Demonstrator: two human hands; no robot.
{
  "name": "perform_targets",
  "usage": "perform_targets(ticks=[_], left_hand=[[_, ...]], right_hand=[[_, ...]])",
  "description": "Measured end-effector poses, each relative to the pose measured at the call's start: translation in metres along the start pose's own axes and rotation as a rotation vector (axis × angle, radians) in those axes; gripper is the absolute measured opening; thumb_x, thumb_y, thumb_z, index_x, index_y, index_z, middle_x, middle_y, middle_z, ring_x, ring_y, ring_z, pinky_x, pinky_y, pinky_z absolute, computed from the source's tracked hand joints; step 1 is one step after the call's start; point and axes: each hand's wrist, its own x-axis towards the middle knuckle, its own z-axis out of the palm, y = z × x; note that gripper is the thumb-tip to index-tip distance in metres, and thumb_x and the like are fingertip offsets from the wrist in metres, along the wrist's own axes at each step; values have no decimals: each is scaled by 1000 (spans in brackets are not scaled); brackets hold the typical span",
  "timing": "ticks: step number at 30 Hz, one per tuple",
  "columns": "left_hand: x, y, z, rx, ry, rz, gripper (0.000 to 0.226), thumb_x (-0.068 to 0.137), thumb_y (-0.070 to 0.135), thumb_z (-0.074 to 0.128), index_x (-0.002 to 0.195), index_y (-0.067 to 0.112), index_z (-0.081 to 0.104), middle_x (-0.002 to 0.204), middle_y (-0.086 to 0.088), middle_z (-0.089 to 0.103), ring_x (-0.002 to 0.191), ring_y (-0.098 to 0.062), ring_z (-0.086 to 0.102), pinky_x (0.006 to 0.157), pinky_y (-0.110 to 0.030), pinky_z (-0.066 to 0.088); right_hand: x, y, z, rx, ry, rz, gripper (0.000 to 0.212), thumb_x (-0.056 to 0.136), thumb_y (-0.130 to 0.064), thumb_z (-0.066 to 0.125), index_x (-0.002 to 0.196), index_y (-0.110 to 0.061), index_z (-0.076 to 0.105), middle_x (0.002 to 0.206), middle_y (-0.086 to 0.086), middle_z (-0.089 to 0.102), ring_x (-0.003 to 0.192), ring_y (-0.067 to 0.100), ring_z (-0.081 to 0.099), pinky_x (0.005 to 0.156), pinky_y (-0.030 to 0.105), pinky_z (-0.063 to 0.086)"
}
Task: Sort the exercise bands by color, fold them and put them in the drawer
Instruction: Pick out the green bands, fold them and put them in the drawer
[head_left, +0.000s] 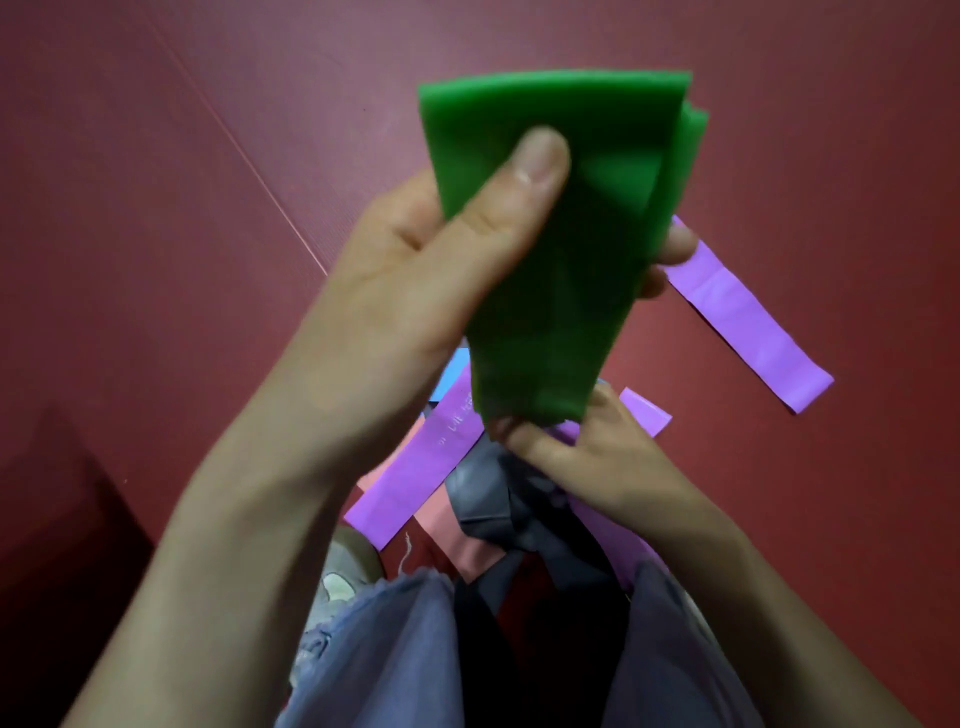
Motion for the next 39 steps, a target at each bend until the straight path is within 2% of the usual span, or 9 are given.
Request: perform_targets(ticks=[4,8,10,14,18,26,33,37,39], left_hand=[[2,-6,-9,47,43,-22,39,92,29,39,76,17,72,75,2,74,72,-14,71,61,-26,55],[1,-27,-18,60,76,-169,38,86,31,39,75,21,74,75,3,75,73,-12,71,62,-24,56],[0,-41,-21,91,97,-220,32,88,33,44,78,20,72,76,4,75,74,-11,70,64,-23,56],[-5,-66,-28,59,187,-305,28,78,35,43,85,19,65,74,5,74,71,-8,69,67,-23,57],[-7,-78,-34,60,218,-361,28,93,25,36,89,18,63,74,5,74,71,-10,70,71,-23,57],[-5,-81,-34,35,211,-365,25,92,27,37,95,19,62,77,3,75,74,-12,70,73,-24,58],[-7,-84,-33,20,197,-351,27,93,26,37,90,21,63,78,4,74,77,-12,70,75,-25,58],[-8,-88,-35,37,204,-347,29,93,28,36,90,23,64,82,4,75,81,-12,70,75,-22,56],[-8,-88,-35,31,199,-338,31,89,33,39,83,26,69,83,5,74,81,-12,70,74,-22,56]], right_hand=[[-2,16,8,17,-177,210,23,81,-31,59,92,-13,66,97,9,71,93,19,65,88,39,51],[-3,36,19,260,-231,380,14,86,-11,58,85,-24,62,93,-5,68,78,-3,64,82,23,53],[-6,43,19,110,-234,303,28,80,-6,63,101,-23,57,105,-3,64,84,-6,62,86,21,51],[5,49,-4,-386,-65,27,72,70,11,47,136,-15,36,126,9,52,114,18,46,98,32,35],[45,51,-31,-582,349,-3,53,73,8,47,125,-6,48,114,19,54,104,34,48,88,36,34],[106,88,-39,-707,224,299,40,83,-6,54,122,-8,48,122,18,49,116,36,42,90,41,37],[79,84,-43,-502,416,50,17,80,-5,55,94,-5,64,94,16,56,96,33,48,73,24,28],[60,80,-48,-198,554,21,19,75,-2,58,89,-11,66,93,-11,42,104,26,49,89,34,43],[51,72,-48,-143,625,-7,16,74,-7,58,88,-11,66,104,-5,43,111,21,47,97,20,38]])
